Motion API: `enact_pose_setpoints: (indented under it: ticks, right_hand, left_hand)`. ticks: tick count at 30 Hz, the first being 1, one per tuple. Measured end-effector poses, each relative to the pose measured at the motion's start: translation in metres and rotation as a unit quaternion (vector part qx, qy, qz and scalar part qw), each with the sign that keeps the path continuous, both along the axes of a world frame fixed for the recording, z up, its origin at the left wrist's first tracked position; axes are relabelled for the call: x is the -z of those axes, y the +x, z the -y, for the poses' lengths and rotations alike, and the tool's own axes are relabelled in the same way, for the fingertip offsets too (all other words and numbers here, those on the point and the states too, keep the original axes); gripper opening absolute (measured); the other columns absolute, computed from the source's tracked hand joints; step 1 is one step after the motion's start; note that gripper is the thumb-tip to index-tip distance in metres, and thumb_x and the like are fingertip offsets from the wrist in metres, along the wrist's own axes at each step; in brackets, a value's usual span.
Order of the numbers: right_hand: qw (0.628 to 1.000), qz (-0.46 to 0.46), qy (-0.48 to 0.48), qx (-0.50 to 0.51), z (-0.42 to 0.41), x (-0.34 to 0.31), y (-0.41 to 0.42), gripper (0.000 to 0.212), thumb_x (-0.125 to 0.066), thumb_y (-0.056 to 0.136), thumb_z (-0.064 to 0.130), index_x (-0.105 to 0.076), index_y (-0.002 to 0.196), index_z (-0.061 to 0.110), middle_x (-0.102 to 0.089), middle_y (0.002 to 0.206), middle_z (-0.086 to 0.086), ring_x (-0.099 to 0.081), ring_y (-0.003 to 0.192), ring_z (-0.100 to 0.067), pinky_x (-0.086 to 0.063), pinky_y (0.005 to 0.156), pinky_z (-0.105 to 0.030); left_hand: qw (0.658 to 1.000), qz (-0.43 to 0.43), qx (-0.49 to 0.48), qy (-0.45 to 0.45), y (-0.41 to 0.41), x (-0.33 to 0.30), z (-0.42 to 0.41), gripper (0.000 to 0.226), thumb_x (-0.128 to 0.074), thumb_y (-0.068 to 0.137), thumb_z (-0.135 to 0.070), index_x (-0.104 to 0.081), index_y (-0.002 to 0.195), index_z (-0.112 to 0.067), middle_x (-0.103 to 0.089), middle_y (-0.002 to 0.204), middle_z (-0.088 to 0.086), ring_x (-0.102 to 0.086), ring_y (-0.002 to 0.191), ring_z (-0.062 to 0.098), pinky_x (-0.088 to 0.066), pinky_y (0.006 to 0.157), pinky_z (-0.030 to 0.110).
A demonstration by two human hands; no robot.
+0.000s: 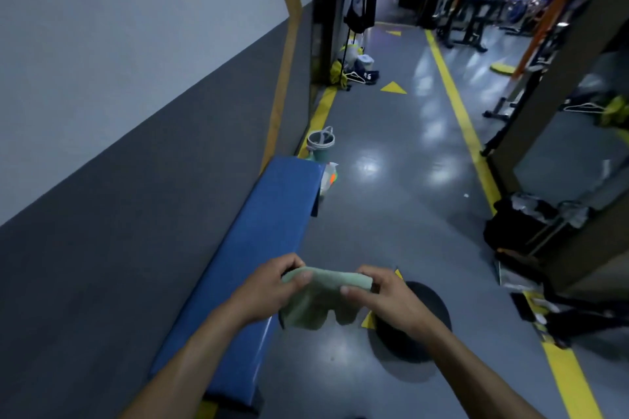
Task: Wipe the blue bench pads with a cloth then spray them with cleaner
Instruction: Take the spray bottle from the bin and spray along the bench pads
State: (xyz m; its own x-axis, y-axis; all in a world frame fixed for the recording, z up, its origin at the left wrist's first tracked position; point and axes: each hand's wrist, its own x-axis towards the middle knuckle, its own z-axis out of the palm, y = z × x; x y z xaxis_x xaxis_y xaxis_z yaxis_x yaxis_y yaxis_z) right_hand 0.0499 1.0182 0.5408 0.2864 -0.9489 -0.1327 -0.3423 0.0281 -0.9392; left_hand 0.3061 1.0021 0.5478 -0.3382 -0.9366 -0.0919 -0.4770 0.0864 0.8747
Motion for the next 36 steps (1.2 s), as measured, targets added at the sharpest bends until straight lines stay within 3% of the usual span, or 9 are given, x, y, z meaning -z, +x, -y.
enact_pose_setpoints:
  ticks: [2,5,8,11,15,20,25,30,36]
  right_hand:
    - [0.998,0.065,0.005,0.013,0.049,-0.002,-0.028,0.047,-0.082,0.077,0.050,-0.064,0.080,0.007,-0.067,0.073,-0.015,-0.066,0.068,-0.030,-0.051,0.064,-0.055]
    - [0.995,0.095,0.034,-0.005,0.116,-0.010,-0.061,0.055,-0.088,0.071,0.046,-0.067,0.092,-0.001,-0.070,0.080,-0.012,-0.065,0.073,-0.026,-0.050,0.066,-0.046]
    - [0.993,0.106,0.042,-0.027,0.179,-0.020,-0.083,0.043,-0.085,0.077,0.026,-0.071,0.111,0.003,-0.076,0.102,-0.015,-0.070,0.089,-0.024,-0.054,0.078,-0.038]
    - [0.996,0.092,-0.004,0.020,0.245,-0.027,-0.095,0.021,-0.078,0.085,0.016,-0.075,0.104,0.010,-0.077,0.095,-0.012,-0.069,0.085,-0.020,-0.055,0.075,-0.036]
    - [0.997,0.043,-0.062,0.018,0.335,-0.030,-0.097,0.004,-0.073,0.090,0.015,-0.072,0.094,0.015,-0.074,0.086,-0.001,-0.068,0.078,-0.013,-0.056,0.068,-0.034]
    - [0.992,-0.055,-0.110,-0.009,0.456,-0.012,-0.101,0.018,-0.069,0.084,0.033,-0.067,0.086,0.015,-0.068,0.078,-0.006,-0.061,0.069,-0.012,-0.053,0.065,-0.044]
    - [0.983,-0.117,-0.143,0.007,0.562,0.003,-0.111,0.007,-0.065,0.083,0.027,-0.061,0.078,0.027,-0.059,0.065,0.006,-0.047,0.059,0.002,-0.041,0.055,-0.023]
    - [0.967,-0.158,-0.197,0.016,0.651,0.016,-0.139,0.012,-0.057,0.086,0.026,-0.063,0.091,0.036,-0.062,0.083,0.019,-0.056,0.075,0.005,-0.039,0.067,-0.008]
    - [0.965,-0.161,-0.208,-0.005,0.781,0.049,-0.180,0.004,-0.060,0.092,0.026,-0.062,0.096,0.027,-0.059,0.092,0.013,-0.057,0.082,-0.005,-0.049,0.071,-0.027]
  left_hand:
    - [1.000,-0.021,-0.019,-0.009,-0.030,-0.001,0.044,0.040,-0.054,0.088,-0.061,-0.057,0.086,-0.022,-0.058,0.074,-0.009,-0.052,0.067,0.006,-0.045,0.063,0.035]
    - [0.997,-0.064,-0.049,-0.009,-0.069,-0.011,0.100,0.042,-0.054,0.088,-0.061,-0.056,0.090,-0.019,-0.058,0.075,-0.007,-0.051,0.067,0.007,-0.044,0.062,0.033]
    - [0.992,-0.104,-0.072,-0.013,-0.093,-0.024,0.155,0.037,-0.056,0.088,-0.056,-0.057,0.089,-0.019,-0.058,0.076,-0.007,-0.052,0.068,0.006,-0.043,0.062,0.027]
    - [0.990,-0.118,-0.083,0.001,-0.106,-0.031,0.212,0.033,-0.062,0.089,-0.052,-0.059,0.089,-0.019,-0.058,0.075,-0.008,-0.051,0.066,0.005,-0.042,0.059,0.023]
    - [0.993,-0.097,-0.063,0.038,-0.118,-0.025,0.294,0.025,-0.073,0.087,-0.039,-0.062,0.098,-0.019,-0.068,0.085,0.004,-0.063,0.071,0.013,-0.050,0.062,0.026]
    - [0.999,0.009,-0.024,0.022,-0.126,-0.004,0.421,0.030,-0.075,0.079,-0.052,-0.065,0.085,-0.024,-0.069,0.081,-0.002,-0.065,0.072,0.008,-0.048,0.062,0.025]
    - [0.991,0.133,0.005,-0.009,-0.140,0.018,0.551,0.037,-0.063,0.078,-0.057,-0.052,0.070,-0.022,-0.053,0.064,-0.005,-0.047,0.059,0.005,-0.033,0.055,0.027]
    - [0.993,0.119,0.001,0.021,-0.177,0.031,0.671,0.034,-0.060,0.082,-0.041,-0.048,0.077,-0.010,-0.057,0.072,0.006,-0.052,0.066,0.013,-0.039,0.061,0.036]
    - [0.996,0.055,-0.031,0.068,-0.227,0.062,0.809,0.018,-0.063,0.080,-0.028,-0.050,0.073,-0.018,-0.051,0.065,-0.007,-0.046,0.063,0.006,-0.038,0.061,0.031]
